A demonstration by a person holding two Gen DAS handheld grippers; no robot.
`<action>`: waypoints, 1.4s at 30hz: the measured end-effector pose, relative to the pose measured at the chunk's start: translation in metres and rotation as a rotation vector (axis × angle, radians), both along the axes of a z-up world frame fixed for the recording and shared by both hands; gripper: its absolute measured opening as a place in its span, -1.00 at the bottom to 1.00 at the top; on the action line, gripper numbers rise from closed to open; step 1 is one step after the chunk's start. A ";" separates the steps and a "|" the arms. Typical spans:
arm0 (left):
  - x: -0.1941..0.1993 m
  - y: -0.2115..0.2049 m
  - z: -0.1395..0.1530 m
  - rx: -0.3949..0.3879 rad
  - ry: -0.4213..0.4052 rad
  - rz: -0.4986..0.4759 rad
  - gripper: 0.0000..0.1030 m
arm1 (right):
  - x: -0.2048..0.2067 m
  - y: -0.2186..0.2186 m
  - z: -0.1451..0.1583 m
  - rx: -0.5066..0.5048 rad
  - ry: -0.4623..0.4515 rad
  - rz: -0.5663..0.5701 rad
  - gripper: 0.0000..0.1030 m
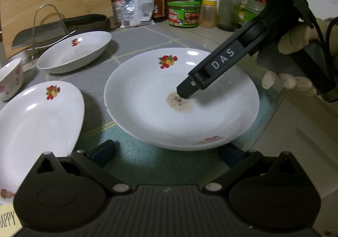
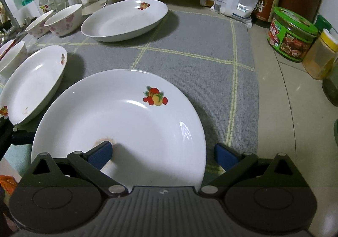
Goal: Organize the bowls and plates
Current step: 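Close the right gripper on the rim of the stained plate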
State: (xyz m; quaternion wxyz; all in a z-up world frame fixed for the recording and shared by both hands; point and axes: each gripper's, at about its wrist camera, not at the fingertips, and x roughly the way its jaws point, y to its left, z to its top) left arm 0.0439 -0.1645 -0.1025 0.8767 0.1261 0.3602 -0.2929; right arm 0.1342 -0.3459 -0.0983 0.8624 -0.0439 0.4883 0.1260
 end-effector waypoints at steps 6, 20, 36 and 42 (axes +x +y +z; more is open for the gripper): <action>-0.004 -0.001 -0.002 -0.012 -0.012 -0.024 0.99 | 0.000 0.000 0.000 -0.001 0.000 0.027 1.00; -0.004 -0.003 -0.002 -0.023 -0.030 -0.034 0.99 | 0.028 -0.013 0.006 0.141 0.057 0.343 1.00; -0.003 -0.015 -0.001 0.023 -0.050 -0.063 0.99 | 0.065 -0.024 0.009 0.301 0.201 0.390 0.78; -0.002 -0.017 0.000 0.032 -0.051 -0.069 0.99 | 0.067 -0.023 0.010 0.308 0.229 0.395 0.71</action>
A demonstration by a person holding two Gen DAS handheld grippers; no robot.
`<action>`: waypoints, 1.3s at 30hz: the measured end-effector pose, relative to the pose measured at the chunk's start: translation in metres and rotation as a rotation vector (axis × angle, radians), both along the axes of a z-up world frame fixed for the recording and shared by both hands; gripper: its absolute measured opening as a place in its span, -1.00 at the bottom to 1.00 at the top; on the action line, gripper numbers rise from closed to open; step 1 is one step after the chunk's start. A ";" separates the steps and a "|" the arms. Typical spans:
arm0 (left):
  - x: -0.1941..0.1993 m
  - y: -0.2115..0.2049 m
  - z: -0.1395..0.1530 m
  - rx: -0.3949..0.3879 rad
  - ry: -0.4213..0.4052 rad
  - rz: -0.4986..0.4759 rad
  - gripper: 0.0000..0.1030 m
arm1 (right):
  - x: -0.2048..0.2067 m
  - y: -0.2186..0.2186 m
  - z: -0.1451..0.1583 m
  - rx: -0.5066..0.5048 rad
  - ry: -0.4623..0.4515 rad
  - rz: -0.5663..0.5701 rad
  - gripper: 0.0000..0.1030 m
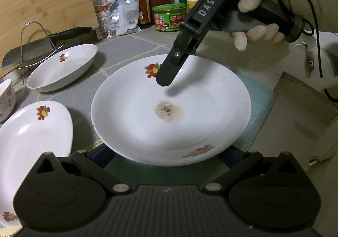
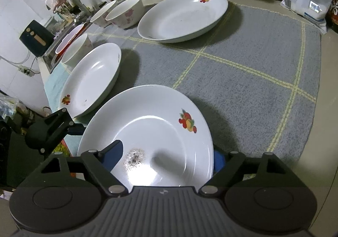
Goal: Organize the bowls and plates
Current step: 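Close the right gripper on the rim of the stained plate, then lift the stained plate with the right gripper and carry it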
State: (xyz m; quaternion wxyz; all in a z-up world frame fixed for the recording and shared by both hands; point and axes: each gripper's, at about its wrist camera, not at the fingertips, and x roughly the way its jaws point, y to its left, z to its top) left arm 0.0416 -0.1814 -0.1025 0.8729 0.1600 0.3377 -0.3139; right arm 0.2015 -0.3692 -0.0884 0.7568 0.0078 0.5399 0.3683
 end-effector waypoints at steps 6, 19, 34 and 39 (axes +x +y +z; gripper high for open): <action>0.001 -0.002 0.002 0.010 0.012 0.002 0.99 | -0.001 0.002 0.001 -0.020 -0.001 -0.001 0.71; 0.013 -0.009 0.012 0.001 0.009 0.002 0.98 | -0.002 -0.008 0.011 -0.048 -0.059 -0.012 0.71; 0.079 -0.043 0.009 0.001 -0.035 -0.014 0.98 | 0.045 -0.052 0.019 -0.061 -0.136 -0.084 0.71; 0.099 -0.048 0.007 0.001 -0.037 0.000 0.98 | 0.063 -0.057 0.015 -0.073 -0.156 -0.092 0.71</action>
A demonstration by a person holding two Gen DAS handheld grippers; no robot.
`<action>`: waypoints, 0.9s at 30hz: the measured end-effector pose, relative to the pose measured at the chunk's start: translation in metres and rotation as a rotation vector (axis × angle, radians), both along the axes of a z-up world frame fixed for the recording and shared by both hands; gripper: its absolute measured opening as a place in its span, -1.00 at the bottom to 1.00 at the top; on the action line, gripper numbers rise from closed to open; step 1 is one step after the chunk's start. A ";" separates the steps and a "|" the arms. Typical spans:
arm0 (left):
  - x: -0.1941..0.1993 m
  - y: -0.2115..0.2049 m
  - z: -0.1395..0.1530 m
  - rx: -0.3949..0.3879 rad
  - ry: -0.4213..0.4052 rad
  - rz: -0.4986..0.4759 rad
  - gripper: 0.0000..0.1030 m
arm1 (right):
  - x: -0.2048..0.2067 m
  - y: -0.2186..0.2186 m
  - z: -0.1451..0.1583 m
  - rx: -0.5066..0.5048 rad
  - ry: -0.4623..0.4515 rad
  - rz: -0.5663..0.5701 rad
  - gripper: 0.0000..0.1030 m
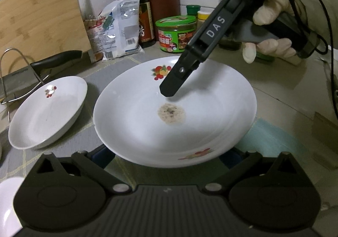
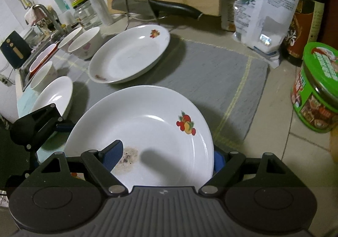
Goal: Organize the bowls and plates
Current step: 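Lift the stained plate with the right gripper and carry it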
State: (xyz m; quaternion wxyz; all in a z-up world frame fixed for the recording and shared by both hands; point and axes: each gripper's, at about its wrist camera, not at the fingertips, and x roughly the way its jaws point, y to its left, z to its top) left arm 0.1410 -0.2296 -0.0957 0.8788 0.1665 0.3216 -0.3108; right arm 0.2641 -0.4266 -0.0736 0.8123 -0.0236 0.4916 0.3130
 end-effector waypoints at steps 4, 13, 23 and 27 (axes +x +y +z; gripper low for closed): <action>0.013 -0.003 -0.002 -0.008 -0.006 0.024 0.98 | 0.012 -0.002 -0.001 -0.010 -0.020 -0.004 0.71; 0.033 -0.009 -0.007 -0.020 -0.002 0.065 0.98 | 0.031 -0.003 -0.006 -0.023 -0.040 -0.017 0.71; 0.037 -0.013 -0.012 0.013 0.006 0.059 0.98 | 0.032 -0.004 -0.016 -0.025 -0.023 -0.029 0.80; 0.034 -0.011 -0.011 0.005 0.017 0.047 0.99 | 0.027 0.001 -0.017 -0.044 -0.031 -0.017 0.97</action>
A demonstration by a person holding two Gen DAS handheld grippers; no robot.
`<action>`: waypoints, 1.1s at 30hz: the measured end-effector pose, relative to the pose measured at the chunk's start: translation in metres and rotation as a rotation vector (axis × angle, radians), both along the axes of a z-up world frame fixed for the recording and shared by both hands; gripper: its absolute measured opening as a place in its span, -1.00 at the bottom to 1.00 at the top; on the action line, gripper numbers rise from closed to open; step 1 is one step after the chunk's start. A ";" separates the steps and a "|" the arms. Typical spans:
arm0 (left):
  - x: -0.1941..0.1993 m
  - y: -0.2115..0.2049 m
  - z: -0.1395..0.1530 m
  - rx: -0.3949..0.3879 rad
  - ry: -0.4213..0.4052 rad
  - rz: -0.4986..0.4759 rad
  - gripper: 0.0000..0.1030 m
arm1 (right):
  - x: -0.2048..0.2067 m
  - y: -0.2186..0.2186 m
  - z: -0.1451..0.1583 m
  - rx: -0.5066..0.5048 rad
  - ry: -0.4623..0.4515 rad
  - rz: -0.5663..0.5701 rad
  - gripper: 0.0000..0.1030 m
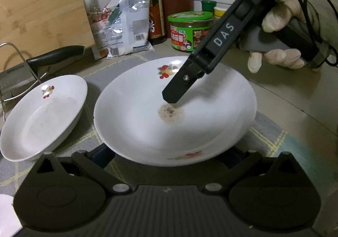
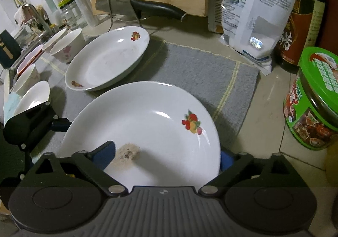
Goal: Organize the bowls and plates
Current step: 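Lift the stained plate with the right gripper and carry it, then lower the stained plate onto the mat and open the right gripper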
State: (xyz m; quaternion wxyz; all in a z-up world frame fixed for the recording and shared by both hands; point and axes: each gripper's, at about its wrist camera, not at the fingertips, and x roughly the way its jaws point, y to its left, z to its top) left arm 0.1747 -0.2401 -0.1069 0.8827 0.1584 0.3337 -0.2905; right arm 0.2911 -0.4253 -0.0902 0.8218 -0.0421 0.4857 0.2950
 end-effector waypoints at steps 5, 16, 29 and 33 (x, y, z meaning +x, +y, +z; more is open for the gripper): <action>-0.010 0.009 0.004 -0.012 0.031 0.042 0.99 | -0.009 -0.002 0.008 -0.011 -0.029 -0.016 1.00; -0.054 0.038 0.042 -0.142 0.036 0.199 0.99 | -0.044 0.023 0.047 0.006 -0.200 -0.049 1.00; -0.107 0.094 0.061 -0.178 -0.020 0.378 0.99 | -0.093 0.089 0.046 0.083 -0.206 -0.078 1.00; -0.121 0.118 0.062 -0.191 -0.020 0.377 0.99 | -0.106 0.115 0.044 0.079 -0.189 -0.093 1.00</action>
